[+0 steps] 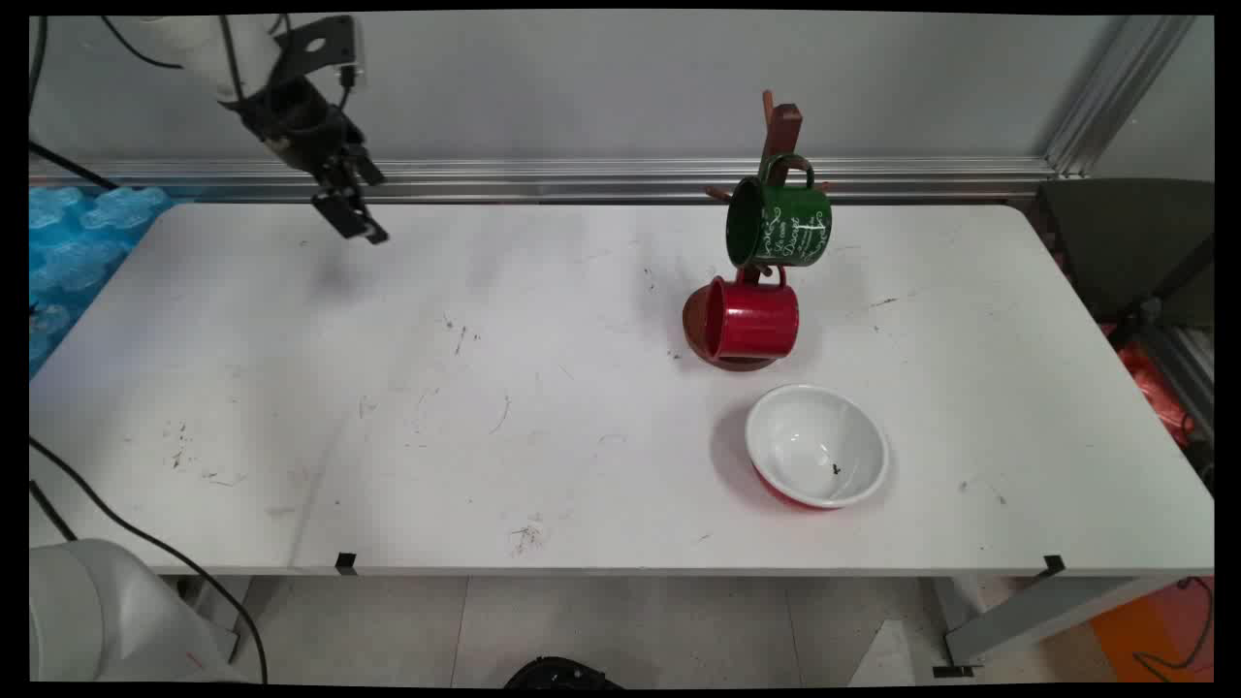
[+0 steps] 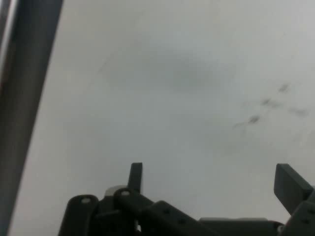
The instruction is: Pick up the green mug from the rack
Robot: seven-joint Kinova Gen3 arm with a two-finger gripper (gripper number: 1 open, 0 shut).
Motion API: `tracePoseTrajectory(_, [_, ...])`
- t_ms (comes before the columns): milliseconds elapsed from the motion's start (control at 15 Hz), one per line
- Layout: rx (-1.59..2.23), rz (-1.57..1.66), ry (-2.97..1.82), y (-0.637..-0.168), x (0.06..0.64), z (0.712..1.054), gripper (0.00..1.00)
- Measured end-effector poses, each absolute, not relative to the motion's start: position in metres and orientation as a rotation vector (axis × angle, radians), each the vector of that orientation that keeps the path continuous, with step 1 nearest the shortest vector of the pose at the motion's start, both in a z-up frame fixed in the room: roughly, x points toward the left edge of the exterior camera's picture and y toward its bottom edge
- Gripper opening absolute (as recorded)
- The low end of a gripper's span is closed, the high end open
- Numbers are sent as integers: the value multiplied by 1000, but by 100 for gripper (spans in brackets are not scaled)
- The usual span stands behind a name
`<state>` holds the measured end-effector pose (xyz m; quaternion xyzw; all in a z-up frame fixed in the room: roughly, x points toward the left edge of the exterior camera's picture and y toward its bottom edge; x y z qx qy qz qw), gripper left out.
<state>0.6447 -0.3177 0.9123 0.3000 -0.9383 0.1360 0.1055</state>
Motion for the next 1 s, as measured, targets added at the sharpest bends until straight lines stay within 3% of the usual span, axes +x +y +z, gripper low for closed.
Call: tracePoseTrajectory(1000, [877,139,-2205,-346,505,930,100])
